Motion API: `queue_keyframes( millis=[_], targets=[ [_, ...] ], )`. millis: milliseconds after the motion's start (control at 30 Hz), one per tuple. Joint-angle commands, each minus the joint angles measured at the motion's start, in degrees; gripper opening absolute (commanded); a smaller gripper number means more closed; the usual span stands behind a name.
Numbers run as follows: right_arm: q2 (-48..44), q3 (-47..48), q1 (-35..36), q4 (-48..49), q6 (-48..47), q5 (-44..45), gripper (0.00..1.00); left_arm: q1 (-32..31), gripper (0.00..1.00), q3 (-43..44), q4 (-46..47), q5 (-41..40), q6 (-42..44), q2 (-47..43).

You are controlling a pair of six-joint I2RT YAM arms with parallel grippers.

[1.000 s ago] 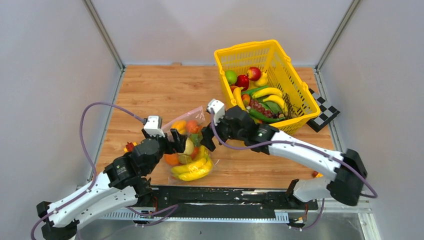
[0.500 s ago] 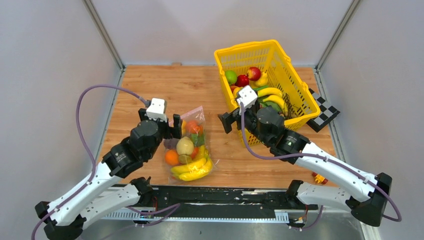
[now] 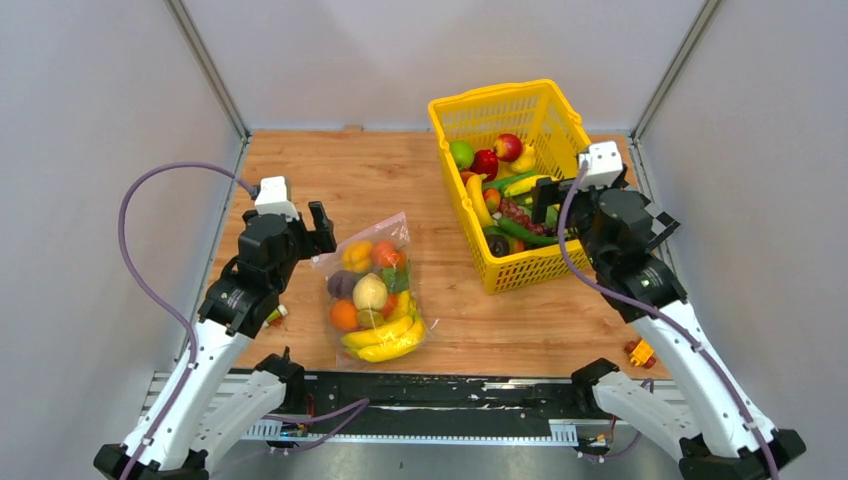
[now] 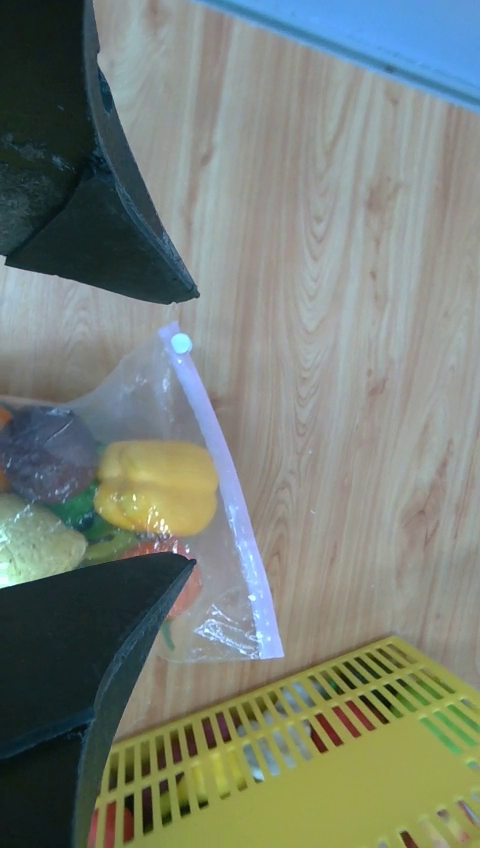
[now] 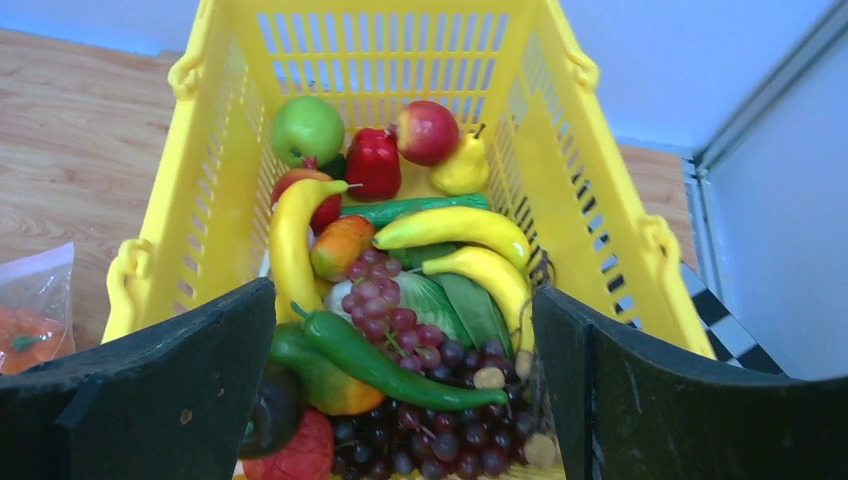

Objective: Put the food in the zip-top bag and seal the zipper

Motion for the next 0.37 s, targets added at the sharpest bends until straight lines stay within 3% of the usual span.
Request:
queue_keyframes(
  millis=[0,333],
  targets=[
    [-5.8,1.5,-1.7,-5.6,2.4,-1.9,1.0,0.3,1.0,1.9,-2.6,-3.7,-10.8,-1.2],
    [-12.4,-2.4,-1.7,-5.9,9.5,-7.4,1.0,0.3,1.0,2.6,-5.0,-8.8,-13.8,-6.1]
  ],
)
